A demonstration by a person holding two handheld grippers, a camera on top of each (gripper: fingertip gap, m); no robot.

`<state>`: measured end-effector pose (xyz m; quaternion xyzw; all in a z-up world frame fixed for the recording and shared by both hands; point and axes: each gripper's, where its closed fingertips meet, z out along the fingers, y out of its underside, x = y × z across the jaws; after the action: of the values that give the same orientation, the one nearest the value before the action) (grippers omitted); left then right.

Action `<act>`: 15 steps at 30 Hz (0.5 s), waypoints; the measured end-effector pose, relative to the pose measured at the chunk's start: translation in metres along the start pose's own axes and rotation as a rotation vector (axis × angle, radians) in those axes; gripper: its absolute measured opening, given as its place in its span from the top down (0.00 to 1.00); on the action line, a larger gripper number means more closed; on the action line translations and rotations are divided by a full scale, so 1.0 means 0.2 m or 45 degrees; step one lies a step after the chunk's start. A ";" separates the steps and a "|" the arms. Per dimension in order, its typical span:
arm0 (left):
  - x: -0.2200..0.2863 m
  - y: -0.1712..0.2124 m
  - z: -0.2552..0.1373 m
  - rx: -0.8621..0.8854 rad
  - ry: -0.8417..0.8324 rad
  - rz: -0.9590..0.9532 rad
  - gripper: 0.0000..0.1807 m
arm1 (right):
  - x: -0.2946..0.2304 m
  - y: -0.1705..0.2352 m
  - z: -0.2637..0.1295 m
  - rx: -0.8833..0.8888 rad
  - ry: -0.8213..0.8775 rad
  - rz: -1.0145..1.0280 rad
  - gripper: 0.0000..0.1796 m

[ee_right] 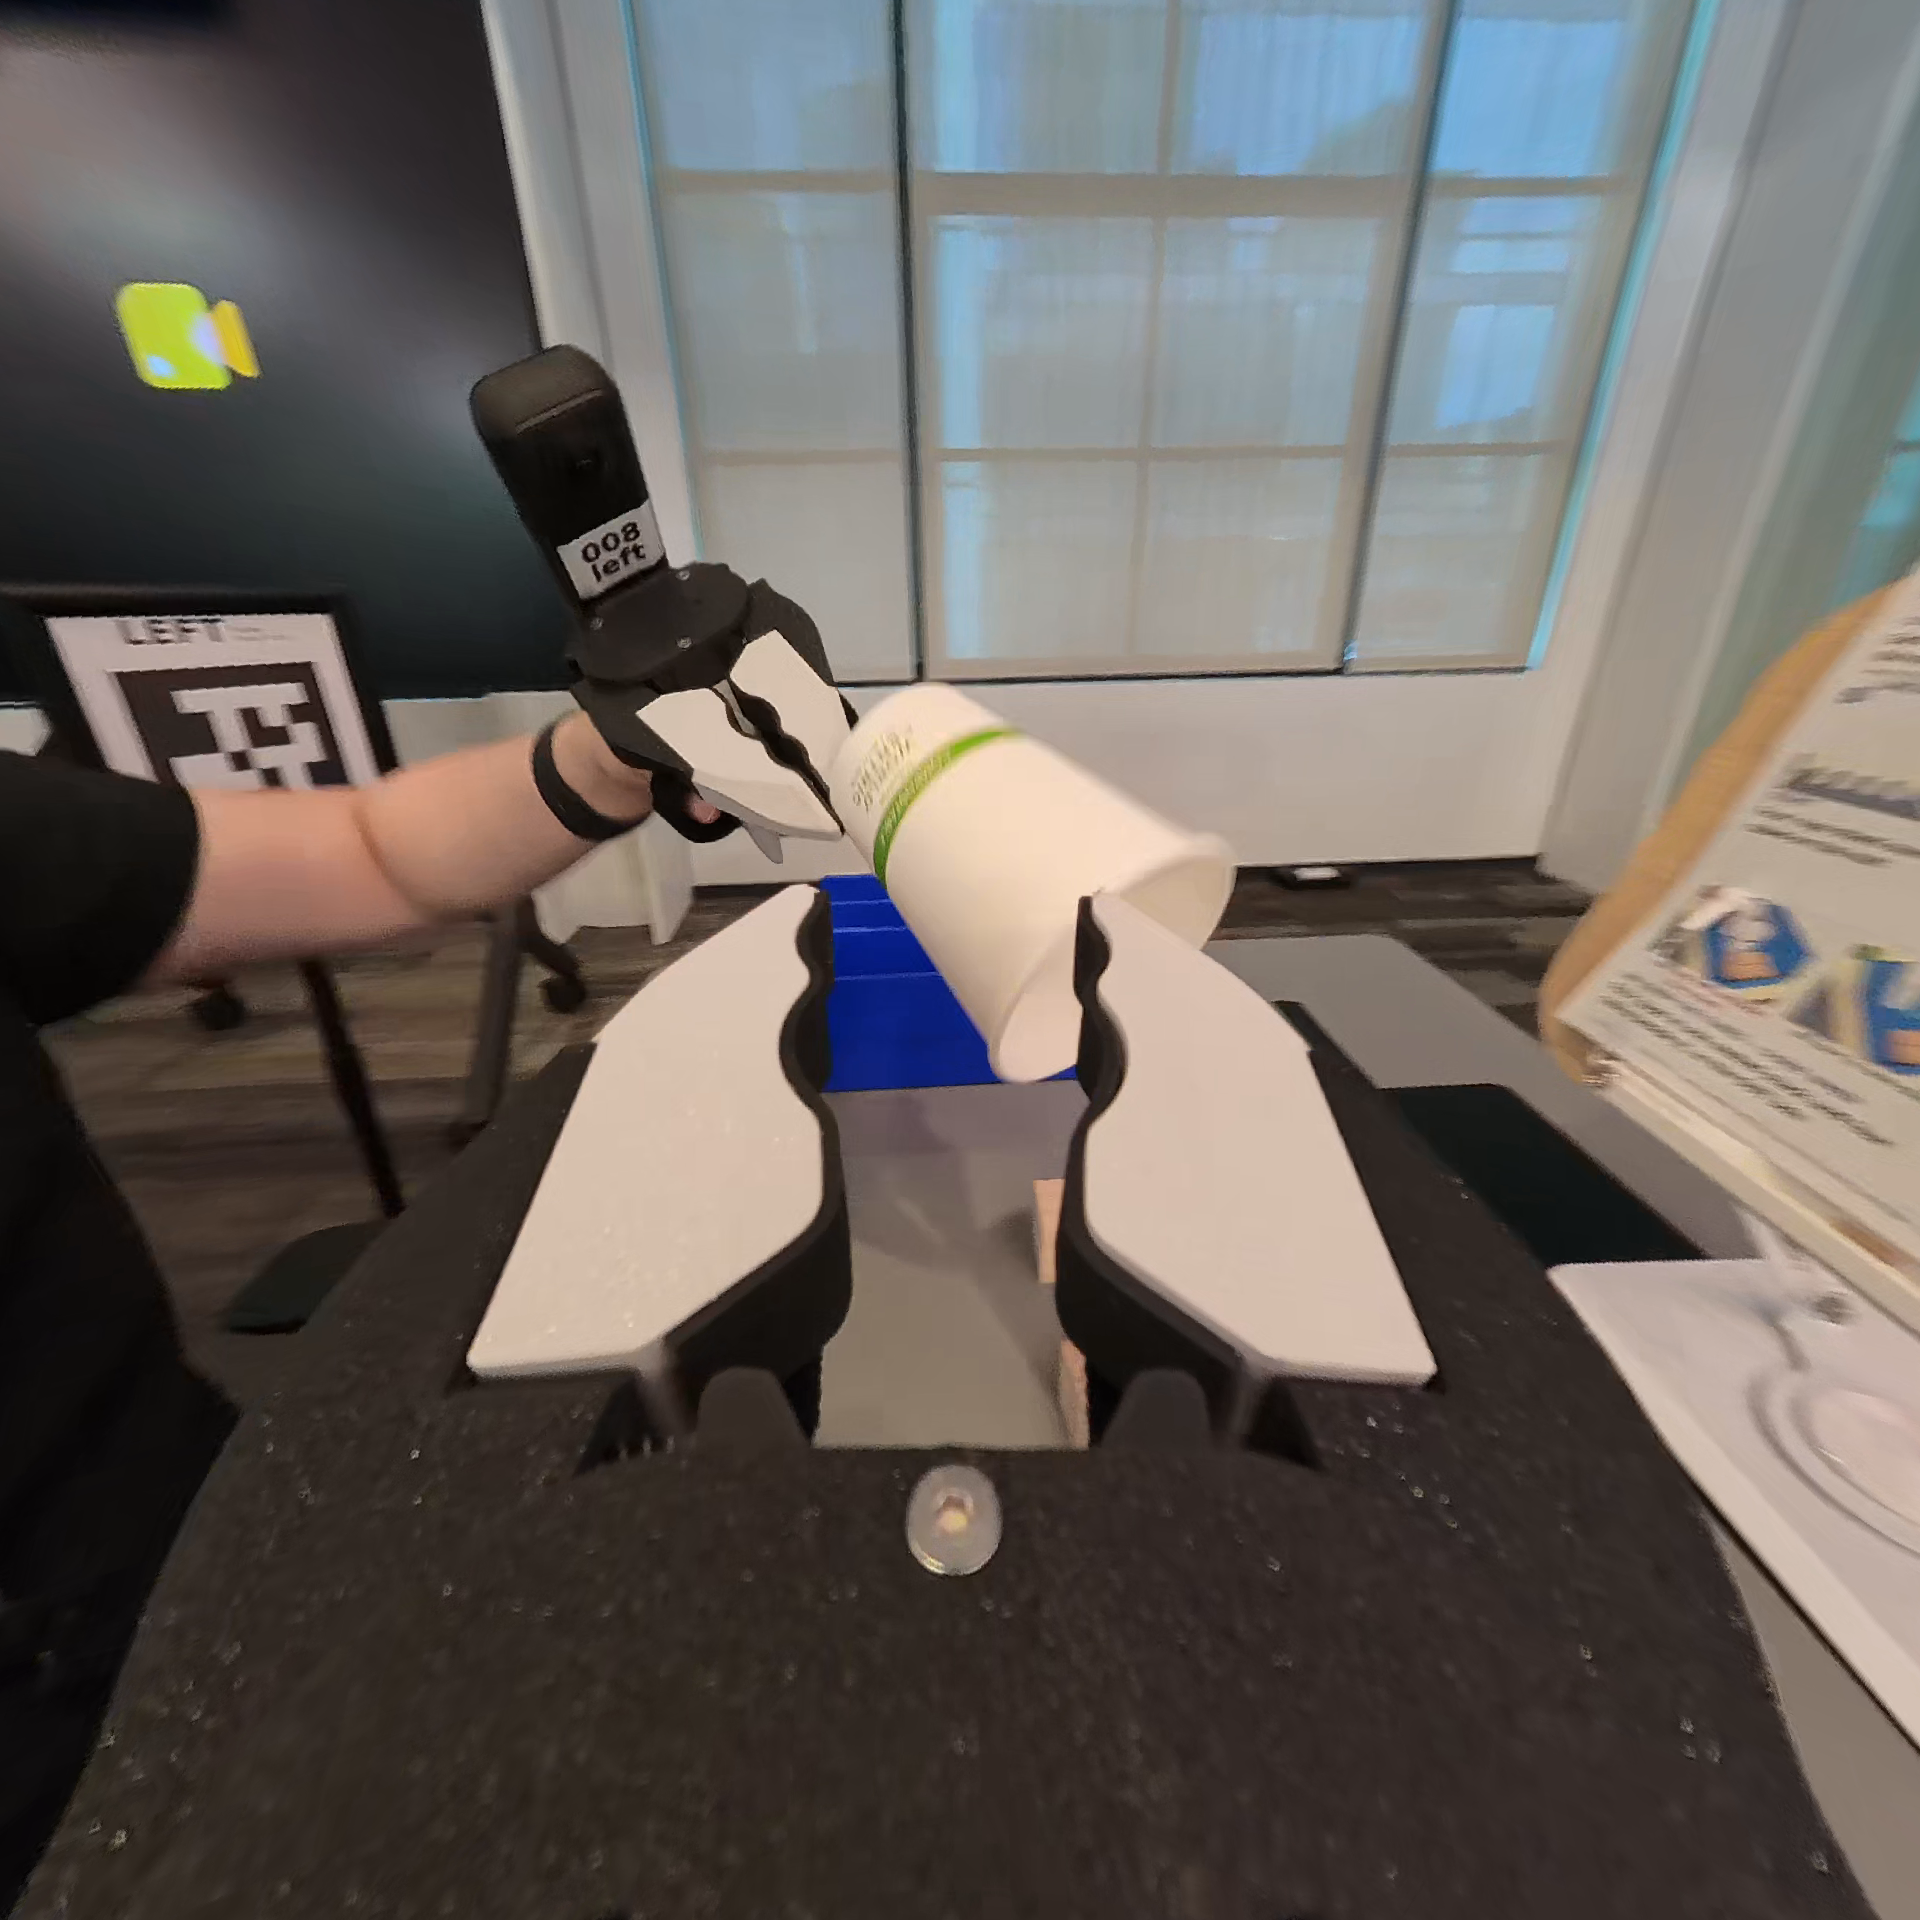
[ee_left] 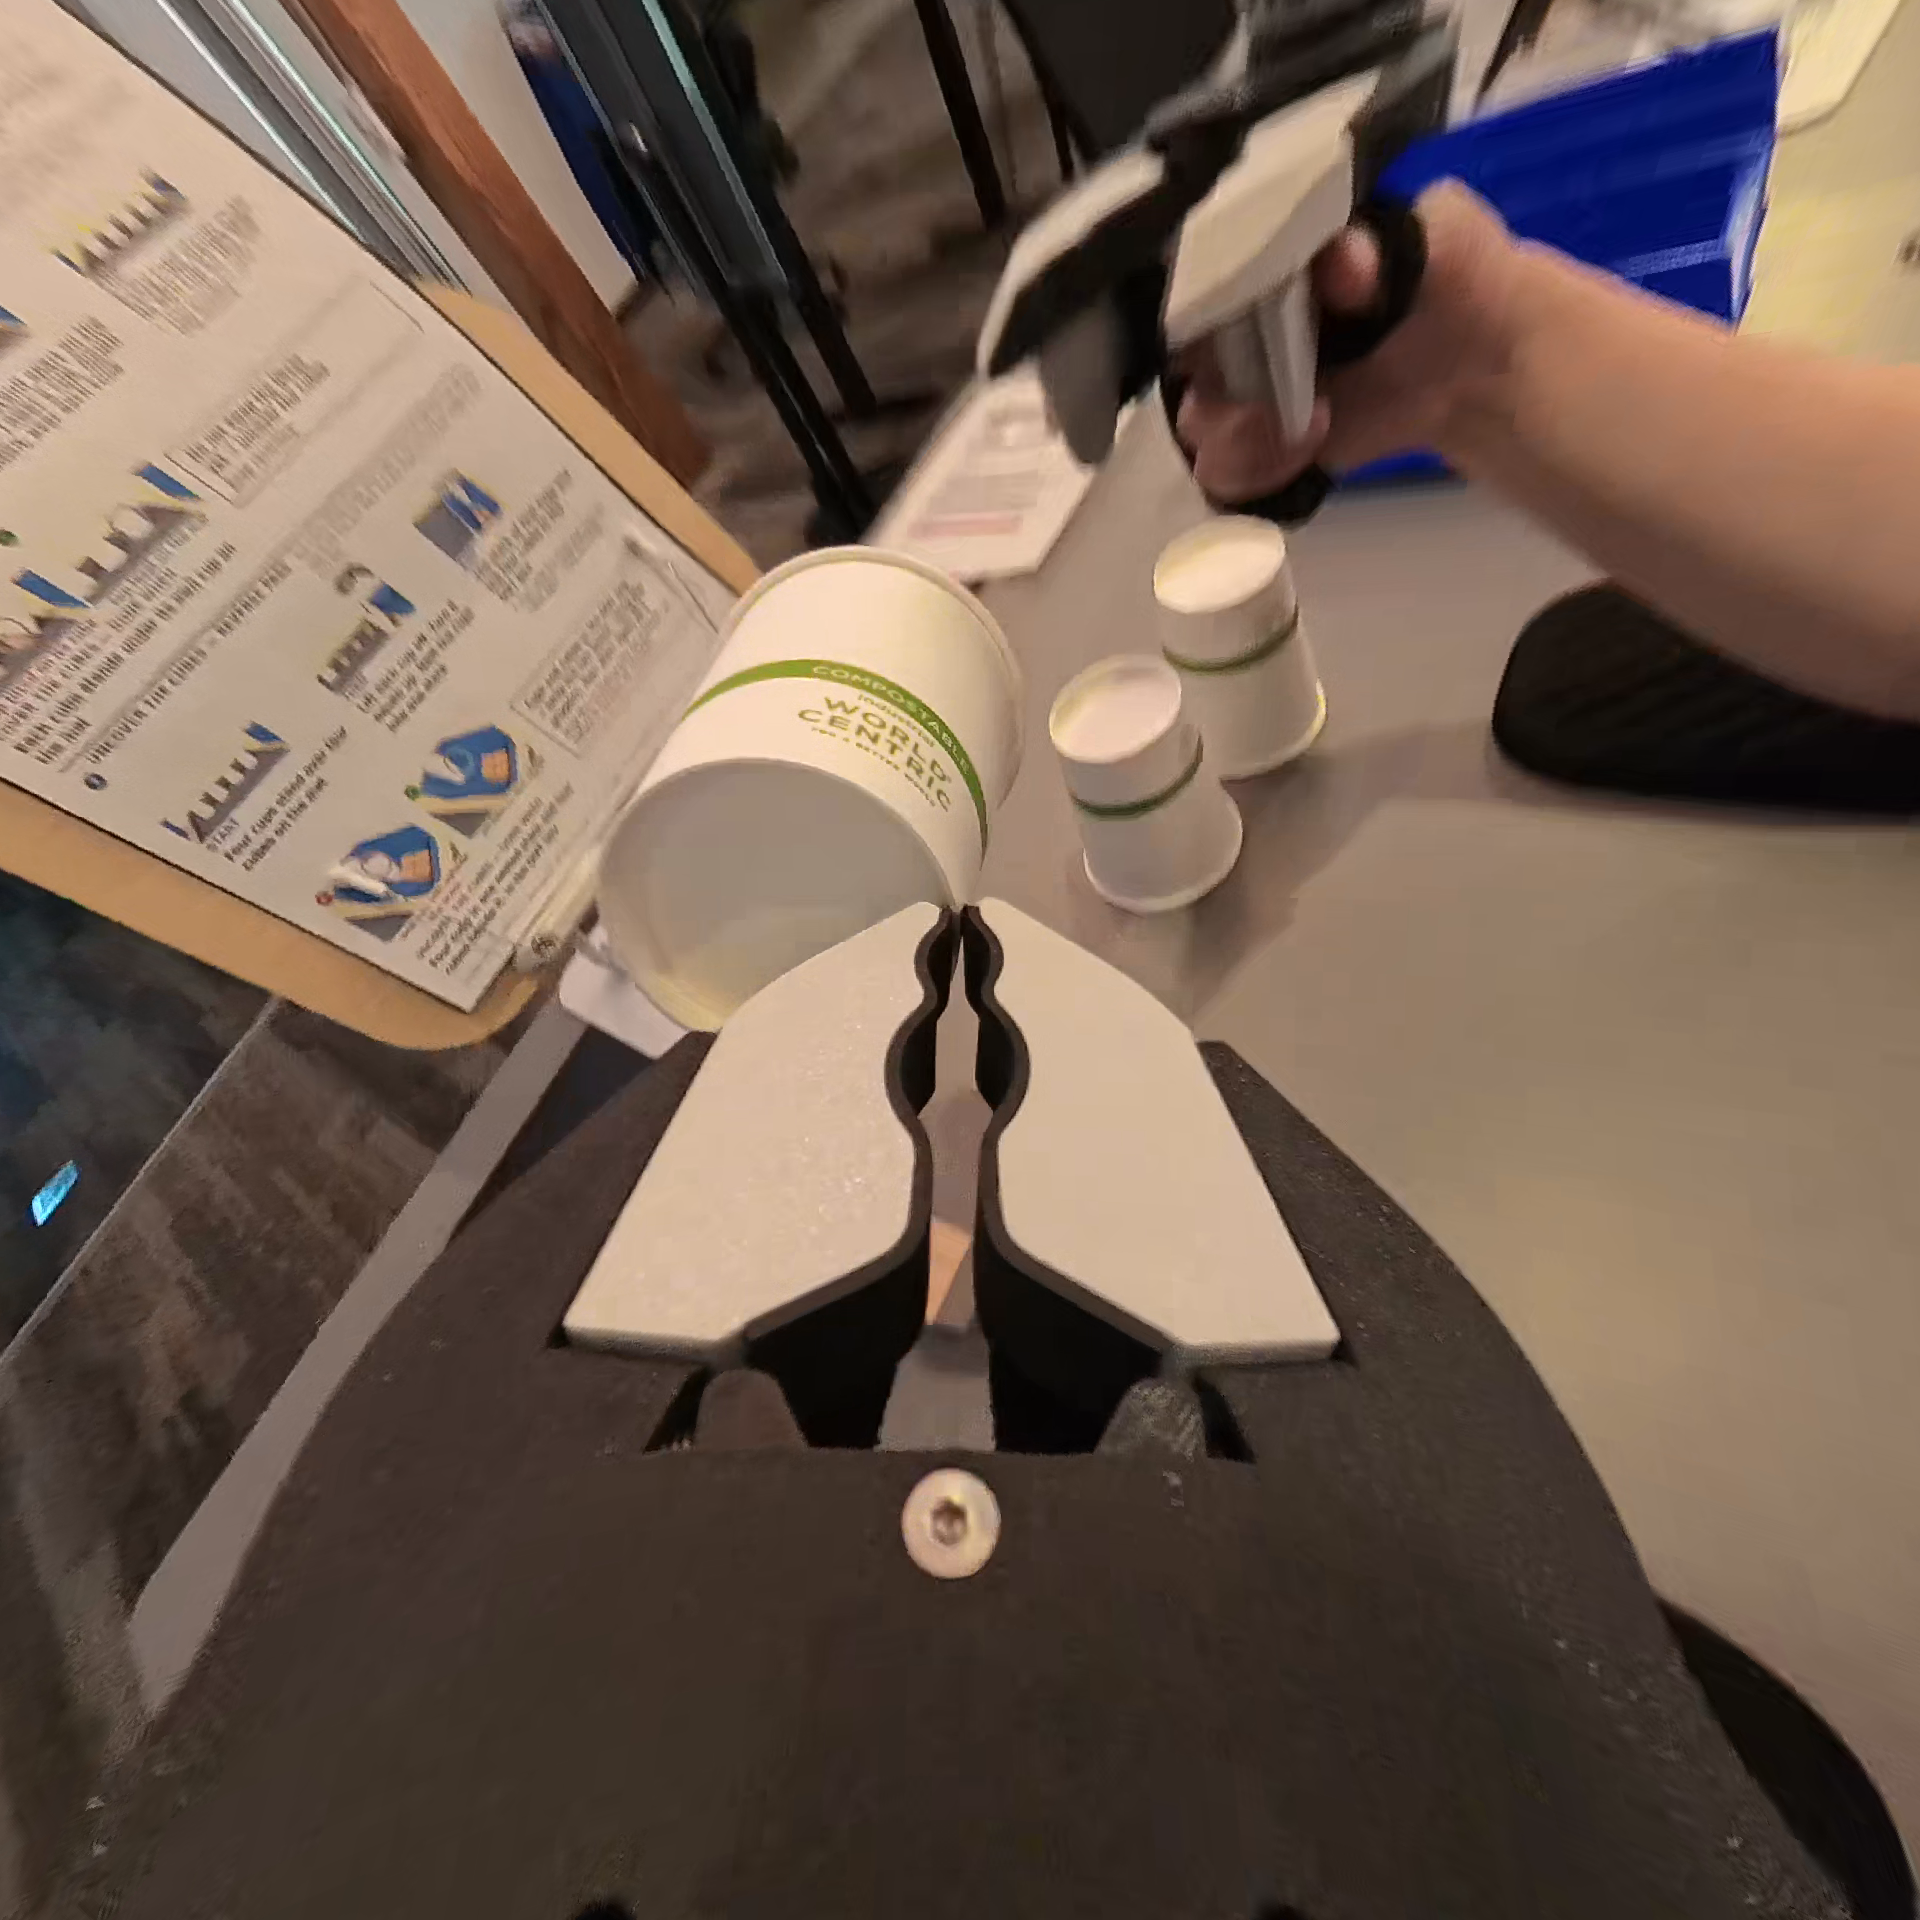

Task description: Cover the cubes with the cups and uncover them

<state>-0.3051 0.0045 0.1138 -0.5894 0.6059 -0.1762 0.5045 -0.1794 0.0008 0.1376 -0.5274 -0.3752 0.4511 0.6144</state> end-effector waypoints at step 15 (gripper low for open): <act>0.06 0.36 0.30 -0.862 0.374 0.142 0.99 | 0.04 -0.06 -0.21 0.063 0.084 -0.027 0.76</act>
<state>-0.2920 0.0341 0.0259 -0.6574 0.7269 -0.0207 0.1975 -0.1352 -0.0048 0.1431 -0.5228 -0.3491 0.4360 0.6440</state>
